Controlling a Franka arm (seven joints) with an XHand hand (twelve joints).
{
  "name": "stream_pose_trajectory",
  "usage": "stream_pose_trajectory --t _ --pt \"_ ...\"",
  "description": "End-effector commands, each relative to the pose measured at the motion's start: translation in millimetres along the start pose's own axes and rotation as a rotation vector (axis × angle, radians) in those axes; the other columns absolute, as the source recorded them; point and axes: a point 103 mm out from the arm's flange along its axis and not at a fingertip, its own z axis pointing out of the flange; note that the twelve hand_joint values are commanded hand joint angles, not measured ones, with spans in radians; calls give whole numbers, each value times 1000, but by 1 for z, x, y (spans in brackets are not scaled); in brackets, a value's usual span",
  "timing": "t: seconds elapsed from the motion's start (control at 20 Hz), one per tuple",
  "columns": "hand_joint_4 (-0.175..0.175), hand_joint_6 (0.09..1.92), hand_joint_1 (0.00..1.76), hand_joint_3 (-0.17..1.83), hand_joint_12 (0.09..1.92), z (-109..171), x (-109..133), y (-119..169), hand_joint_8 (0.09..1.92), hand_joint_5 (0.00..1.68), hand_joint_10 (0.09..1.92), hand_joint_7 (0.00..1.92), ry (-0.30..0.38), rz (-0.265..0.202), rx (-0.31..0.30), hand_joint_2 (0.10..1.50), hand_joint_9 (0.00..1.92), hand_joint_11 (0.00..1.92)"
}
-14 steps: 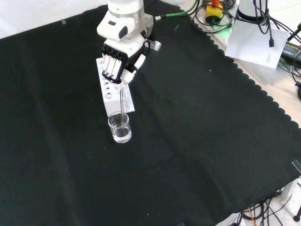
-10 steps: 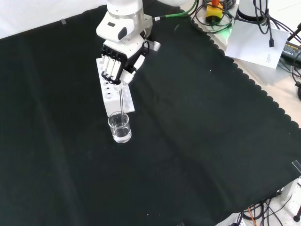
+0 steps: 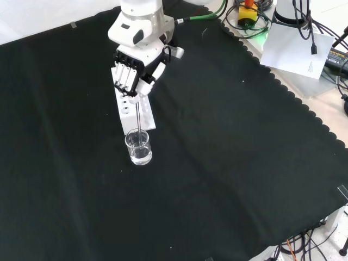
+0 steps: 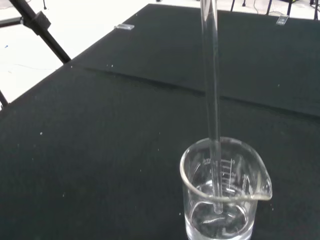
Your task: Put the glass rod back on the white test tube rack.
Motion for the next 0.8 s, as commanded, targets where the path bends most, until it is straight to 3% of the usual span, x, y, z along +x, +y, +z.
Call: stream_pose_trajectory --t 0.05,0.45,0.8 --pt "-175 933 1356 0 980 -26 -4 -5 1426 714 1637 715 5 23 -27 1227 812 1497" --pt "-175 934 1356 0 982 -63 -31 -20 1427 713 1637 714 0 87 -62 1227 812 1497" --pt "-175 935 1356 0 982 -74 -67 -38 1428 712 1637 713 -27 152 -65 1227 811 1498"
